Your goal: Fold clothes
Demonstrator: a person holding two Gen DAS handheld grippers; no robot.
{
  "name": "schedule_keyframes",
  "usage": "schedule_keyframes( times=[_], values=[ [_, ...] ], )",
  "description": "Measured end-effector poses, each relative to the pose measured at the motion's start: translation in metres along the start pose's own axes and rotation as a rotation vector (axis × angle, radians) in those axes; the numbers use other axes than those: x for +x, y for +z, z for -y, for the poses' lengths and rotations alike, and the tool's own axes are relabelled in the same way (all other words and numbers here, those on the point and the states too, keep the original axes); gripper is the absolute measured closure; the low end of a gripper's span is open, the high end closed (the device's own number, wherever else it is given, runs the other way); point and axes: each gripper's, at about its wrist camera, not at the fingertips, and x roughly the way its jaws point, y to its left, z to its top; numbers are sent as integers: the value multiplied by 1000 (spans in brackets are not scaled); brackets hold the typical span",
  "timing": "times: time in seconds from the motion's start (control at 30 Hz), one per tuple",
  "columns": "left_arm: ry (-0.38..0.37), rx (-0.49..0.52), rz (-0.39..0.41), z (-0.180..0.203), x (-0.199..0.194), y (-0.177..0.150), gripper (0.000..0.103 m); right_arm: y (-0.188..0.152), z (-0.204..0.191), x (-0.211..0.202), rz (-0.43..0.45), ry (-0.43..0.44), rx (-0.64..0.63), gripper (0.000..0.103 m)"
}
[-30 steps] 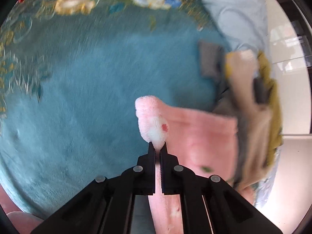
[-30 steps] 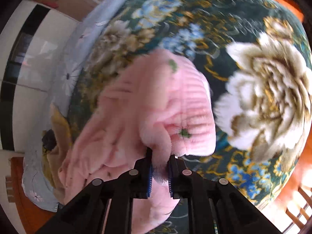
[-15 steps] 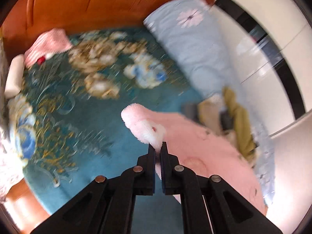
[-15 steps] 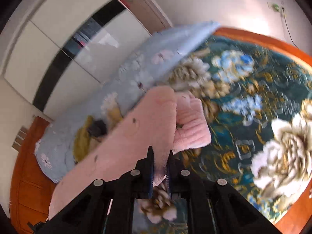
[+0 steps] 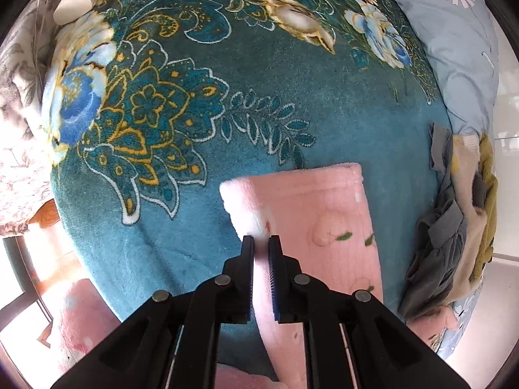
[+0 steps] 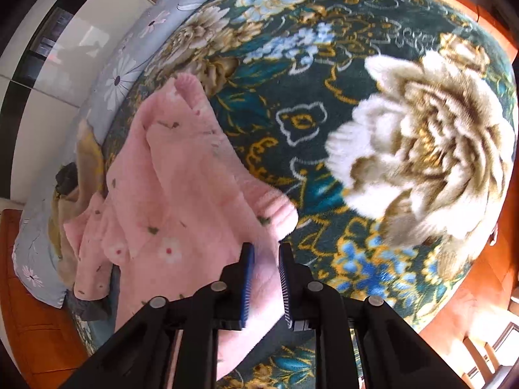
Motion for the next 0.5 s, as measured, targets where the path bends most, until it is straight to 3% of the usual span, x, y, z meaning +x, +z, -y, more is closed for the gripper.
schedule_keyframes(
  times=[0.03,0.07,0.17,0.23,0.3,0.37,0.43,0.5],
  values=[
    [7,-2,30,2,-7,2,86,5,-6,-11,37,-21,-20,62],
    [13,-3,62,5,-15,3,82,10,-19,-18,70,-23,-47,60],
    [-48,67,154,31,-46,-5,72,22,-70,-28,151,35,-130,57],
    [-106,138,197,48,-61,-17,63,16,-120,-19,156,133,-199,47],
    [-163,210,239,66,-75,-30,51,0,-185,8,82,255,-306,39],
    [-219,281,281,83,-89,-42,49,-19,-250,39,-10,365,-416,38],
    [-246,332,319,90,-100,-61,47,-43,-306,71,-95,430,-486,38],
    [-252,359,329,90,-104,-74,39,-55,-351,103,-142,446,-517,38]
  ],
)
